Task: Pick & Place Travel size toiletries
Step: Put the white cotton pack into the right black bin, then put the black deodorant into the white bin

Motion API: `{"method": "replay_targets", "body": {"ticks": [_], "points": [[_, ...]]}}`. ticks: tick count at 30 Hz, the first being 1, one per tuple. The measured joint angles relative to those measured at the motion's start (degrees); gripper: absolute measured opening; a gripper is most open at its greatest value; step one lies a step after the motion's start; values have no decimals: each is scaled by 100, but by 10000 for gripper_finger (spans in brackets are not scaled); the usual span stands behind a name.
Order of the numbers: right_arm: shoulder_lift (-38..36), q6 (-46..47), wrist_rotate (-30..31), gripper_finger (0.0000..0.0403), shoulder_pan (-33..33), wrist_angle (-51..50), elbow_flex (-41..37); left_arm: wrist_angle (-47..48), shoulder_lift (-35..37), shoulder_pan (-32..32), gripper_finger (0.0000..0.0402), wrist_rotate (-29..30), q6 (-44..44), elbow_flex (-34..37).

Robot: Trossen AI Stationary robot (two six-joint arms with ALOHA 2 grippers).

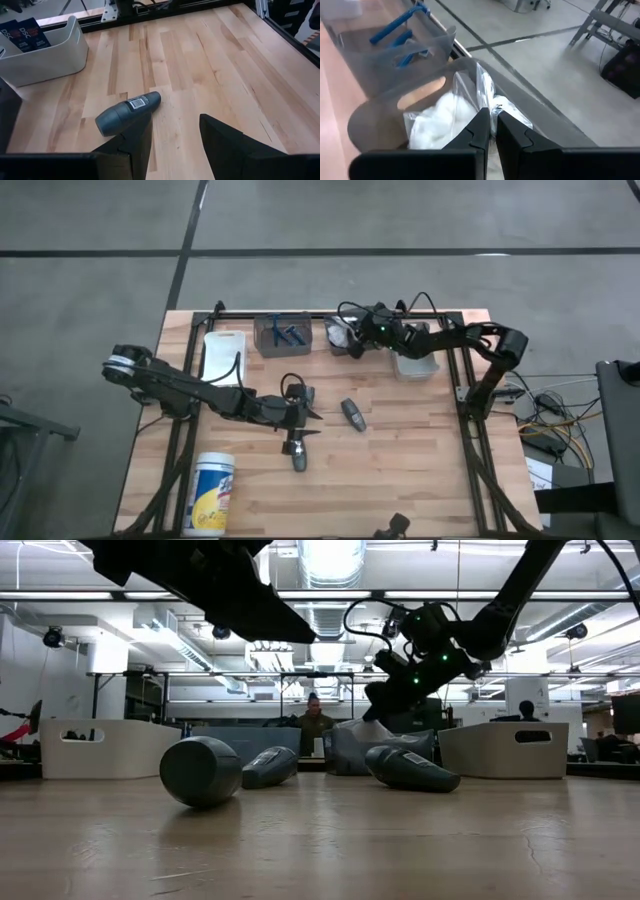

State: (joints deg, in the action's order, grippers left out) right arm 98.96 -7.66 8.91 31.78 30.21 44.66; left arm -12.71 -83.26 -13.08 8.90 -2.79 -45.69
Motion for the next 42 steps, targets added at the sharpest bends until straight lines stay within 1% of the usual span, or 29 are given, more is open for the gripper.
{"method": "replay_targets", "body": {"ticks": [2,5,12,14,17,20,23,27,30,33,39,42], "points": [[-15,-110,-6,28,1,-169,0,-23,0,0,169,1,3,0],[-23,-136,-17,55,-2,-415,0,-22,0,0,170,-1,7,0],[-43,195,-67,142,-1,-707,0,-17,0,0,170,-1,7,0],[-89,295,-383,165,3,-849,0,-16,0,0,170,-1,7,0],[-216,335,-1254,192,5,-1134,-5,-15,0,1,170,0,7,0],[-439,560,-1891,209,-5,-1369,-7,-13,0,1,170,-1,7,0],[-742,762,-2321,217,-2,-1679,-7,1,0,0,169,-1,48,0],[-1293,1014,-2576,222,-24,-2100,-7,2,0,1,169,-3,191,0],[-1745,1038,-2587,217,-127,-2448,-48,4,0,0,169,-3,297,2],[-2215,1044,-2592,208,-271,-2576,-200,30,0,-3,169,-5,395,3],[-3120,1061,-2560,189,-547,-2530,-864,30,0,-53,168,-21,498,4],[-3466,1097,-2544,180,-660,-2521,-1237,28,0,-80,168,-21,703,4]]}}
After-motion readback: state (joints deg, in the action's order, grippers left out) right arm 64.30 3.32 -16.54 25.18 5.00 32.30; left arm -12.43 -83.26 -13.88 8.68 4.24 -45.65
